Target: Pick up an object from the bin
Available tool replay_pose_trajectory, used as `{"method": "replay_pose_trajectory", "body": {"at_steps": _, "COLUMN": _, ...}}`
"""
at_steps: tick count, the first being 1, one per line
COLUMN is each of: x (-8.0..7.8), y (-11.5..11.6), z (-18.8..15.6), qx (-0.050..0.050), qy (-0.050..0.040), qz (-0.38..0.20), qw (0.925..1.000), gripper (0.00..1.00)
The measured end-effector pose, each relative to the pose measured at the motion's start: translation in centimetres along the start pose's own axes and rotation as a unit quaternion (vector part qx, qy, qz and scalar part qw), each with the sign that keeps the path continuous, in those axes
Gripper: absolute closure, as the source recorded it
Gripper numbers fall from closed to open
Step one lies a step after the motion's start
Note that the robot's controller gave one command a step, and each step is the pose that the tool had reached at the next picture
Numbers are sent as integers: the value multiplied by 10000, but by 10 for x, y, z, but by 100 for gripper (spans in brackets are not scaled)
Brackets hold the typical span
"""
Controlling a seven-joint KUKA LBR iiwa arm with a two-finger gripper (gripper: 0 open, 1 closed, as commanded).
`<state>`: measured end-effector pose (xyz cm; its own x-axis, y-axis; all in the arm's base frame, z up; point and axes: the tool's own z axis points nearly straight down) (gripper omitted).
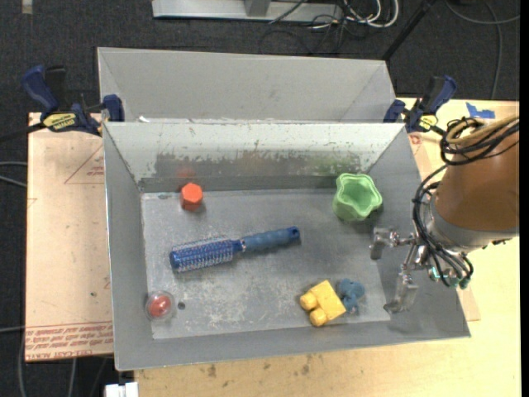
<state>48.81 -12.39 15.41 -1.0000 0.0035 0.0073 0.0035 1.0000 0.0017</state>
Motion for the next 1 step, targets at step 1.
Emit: {"method": "replay_pose_trajectory", "body": {"at_steps": 1, "x": -16, "y": 56, "z": 73, "qx": -9, "qy": -17, "qz": -1711, "qw": 9853, "gripper": 0}}
